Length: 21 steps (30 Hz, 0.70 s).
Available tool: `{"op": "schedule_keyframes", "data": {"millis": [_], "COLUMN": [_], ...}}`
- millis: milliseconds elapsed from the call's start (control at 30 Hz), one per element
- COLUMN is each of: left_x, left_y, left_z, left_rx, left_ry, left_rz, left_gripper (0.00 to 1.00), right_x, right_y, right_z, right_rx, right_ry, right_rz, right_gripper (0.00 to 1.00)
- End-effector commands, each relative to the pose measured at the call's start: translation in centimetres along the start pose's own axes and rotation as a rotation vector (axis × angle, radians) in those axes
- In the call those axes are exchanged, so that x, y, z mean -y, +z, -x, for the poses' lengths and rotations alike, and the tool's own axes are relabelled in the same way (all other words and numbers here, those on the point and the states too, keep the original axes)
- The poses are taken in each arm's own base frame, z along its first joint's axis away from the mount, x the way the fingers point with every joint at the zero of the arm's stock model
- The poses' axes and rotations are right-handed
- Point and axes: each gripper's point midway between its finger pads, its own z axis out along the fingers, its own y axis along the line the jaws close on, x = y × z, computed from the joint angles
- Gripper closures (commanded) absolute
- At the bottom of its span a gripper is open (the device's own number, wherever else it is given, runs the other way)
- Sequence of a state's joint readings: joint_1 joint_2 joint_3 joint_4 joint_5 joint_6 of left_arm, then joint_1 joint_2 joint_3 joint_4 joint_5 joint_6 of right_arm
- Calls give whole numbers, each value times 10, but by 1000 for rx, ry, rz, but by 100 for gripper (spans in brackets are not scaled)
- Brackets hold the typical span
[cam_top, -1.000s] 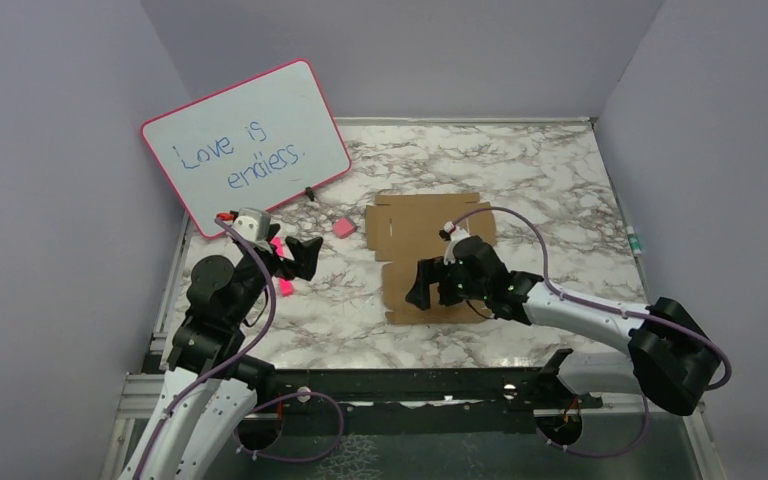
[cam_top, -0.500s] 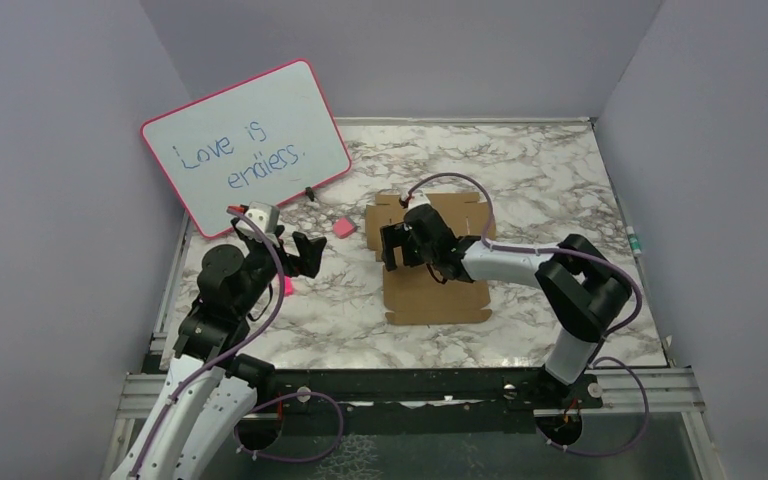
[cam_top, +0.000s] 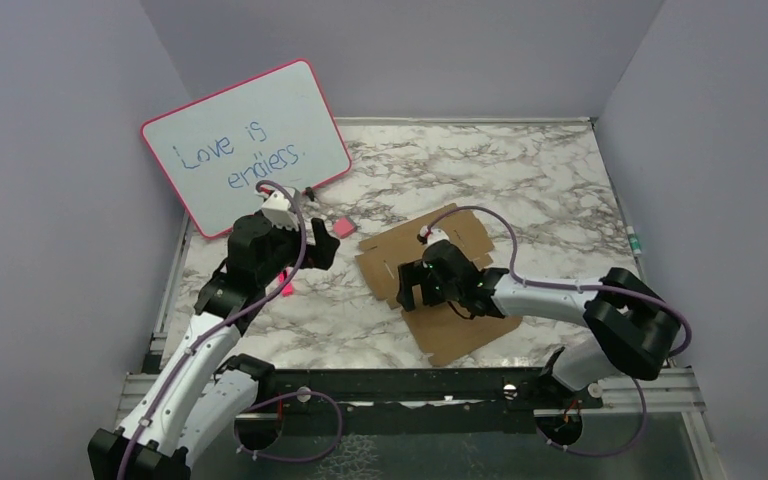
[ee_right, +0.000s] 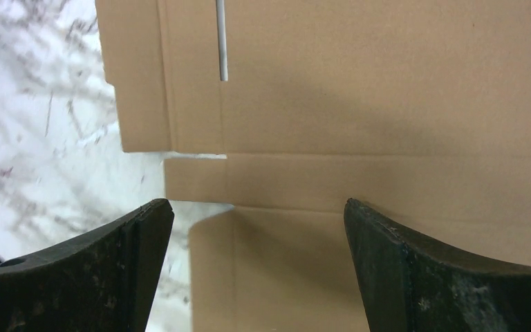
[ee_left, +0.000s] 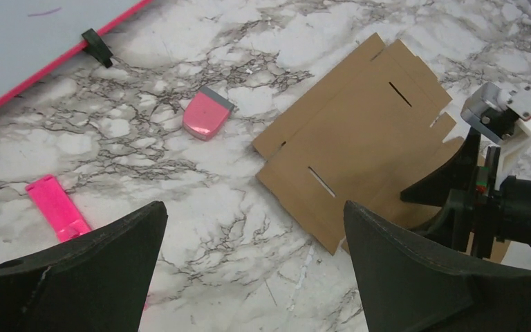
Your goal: Fold the paper box
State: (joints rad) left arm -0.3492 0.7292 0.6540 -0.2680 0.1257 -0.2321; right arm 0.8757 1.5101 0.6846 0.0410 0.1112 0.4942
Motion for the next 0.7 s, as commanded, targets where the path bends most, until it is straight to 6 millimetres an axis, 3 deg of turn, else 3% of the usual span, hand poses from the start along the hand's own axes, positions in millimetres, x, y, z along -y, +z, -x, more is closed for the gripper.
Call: {"op": "schedule_keyframes", "data": {"millis": [0,200,400,533,667], "left_x": [18,21,10,9,10], "left_y": [8,31,55,69,83], "left_z": [6,-14,-40,-50,-57], "left_rx": [-44,-167,-260,-281,-294], "left_ry": [-85,-211,-295,-345,-386], "left_rz": [-67,-67,0,7,-2], "left_gripper": [1,2,6,10,14], "right_x": [-11,-9,30,59,85], "right_y": [-26,-53,-60,-55,-35], "right_z": [-10,52,119,153,173], "right_rx": [-36,99,167,211,207], "right_ry": [46,-69,-83,-61,-25], "right_rz": [44,62,118,144,215], "right_gripper": [0,0,0,0,0]}}
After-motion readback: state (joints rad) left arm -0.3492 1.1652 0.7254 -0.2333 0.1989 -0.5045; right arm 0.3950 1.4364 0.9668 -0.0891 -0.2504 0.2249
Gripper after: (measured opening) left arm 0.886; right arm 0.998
